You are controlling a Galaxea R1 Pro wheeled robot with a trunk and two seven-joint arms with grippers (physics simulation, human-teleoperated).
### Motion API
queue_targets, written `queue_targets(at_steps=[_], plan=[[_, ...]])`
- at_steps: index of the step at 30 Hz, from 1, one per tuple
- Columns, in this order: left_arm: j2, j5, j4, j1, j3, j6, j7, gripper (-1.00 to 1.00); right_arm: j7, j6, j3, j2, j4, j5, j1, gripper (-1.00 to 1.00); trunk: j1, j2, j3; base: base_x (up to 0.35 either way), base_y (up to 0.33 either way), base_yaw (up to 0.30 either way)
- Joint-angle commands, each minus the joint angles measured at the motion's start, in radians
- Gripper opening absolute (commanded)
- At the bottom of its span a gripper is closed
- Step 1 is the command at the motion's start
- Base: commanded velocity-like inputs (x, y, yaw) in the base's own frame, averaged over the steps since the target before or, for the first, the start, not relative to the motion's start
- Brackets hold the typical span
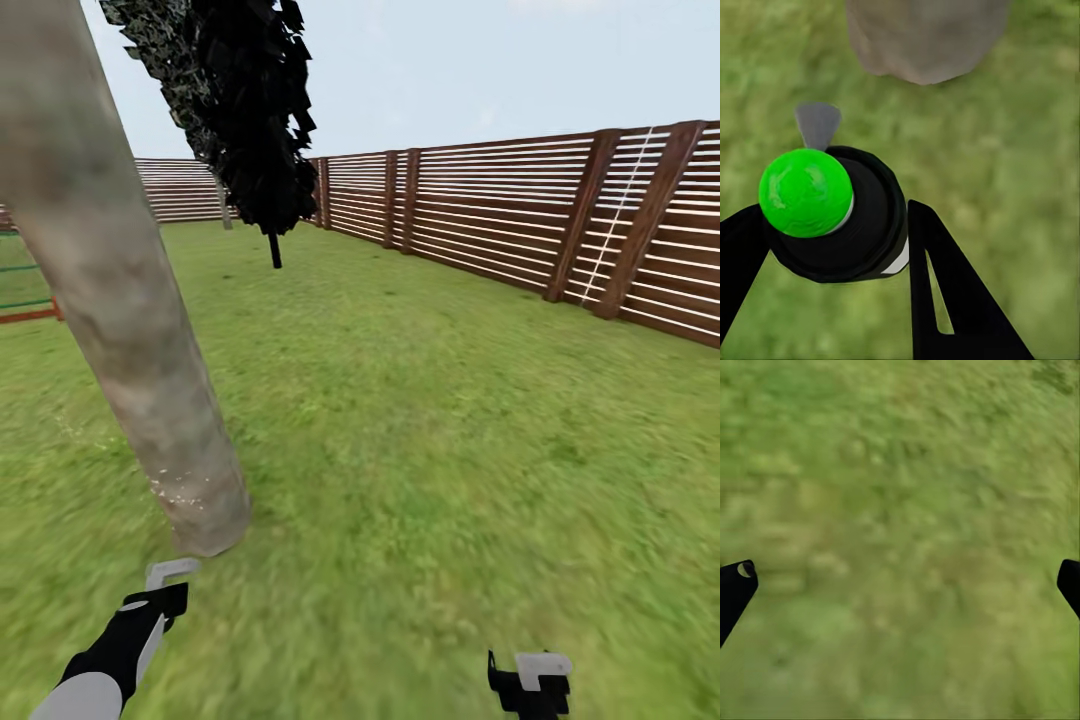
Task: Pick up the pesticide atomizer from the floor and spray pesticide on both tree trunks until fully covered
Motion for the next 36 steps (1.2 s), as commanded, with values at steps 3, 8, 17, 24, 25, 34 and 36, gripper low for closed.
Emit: queue_targets(at_steps=[3,8,17,24,25,34,36], plan=[[0.0,0.0,0.0,0.0,0.0,0.0,0.0,-1.0,0.001,0.0,0.0,-0.001,0.0,0.0,0.0,1.0,0.0,0.0,0.0,0.306,-0.1,0.193],[0.0,0.0,0.0,0.0,0.0,0.0,0.0,-1.0,0.001,0.0,0.0,0.0,0.0,0.0,0.0,1.0,0.0,0.0,0.0,0.111,-0.231,0.019],[0.002,0.034,-0.001,0.0,-0.001,0.0,0.0,-1.0,0.0,0.0,0.0,0.0,0.0,0.0,0.0,1.0,0.0,0.0,0.0,0.002,-0.112,0.193],[0.0,0.034,-0.001,0.0,-0.002,-0.001,0.0,-1.0,0.0,0.0,0.0,0.0,0.0,0.0,0.0,1.0,0.0,0.0,0.0,-0.027,-0.048,0.234],[-0.001,0.034,-0.001,0.0,-0.003,-0.001,0.0,-1.0,0.001,0.0,0.0,0.0,0.0,0.0,0.0,1.0,0.0,0.0,0.0,-0.122,-0.231,0.024],[-0.03,0.034,-0.134,-0.023,-0.039,0.025,-0.052,-1.0,-0.002,0.0,-0.001,-0.003,-0.001,-0.002,0.0,1.0,0.0,0.0,0.0,-0.101,-0.067,0.204],[-0.035,0.033,-0.189,-0.049,-0.084,0.101,-0.113,-1.0,-0.002,0.0,-0.001,-0.003,-0.002,-0.002,0.0,1.0,0.0,0.0,0.0,-0.001,0.0,0.115]])
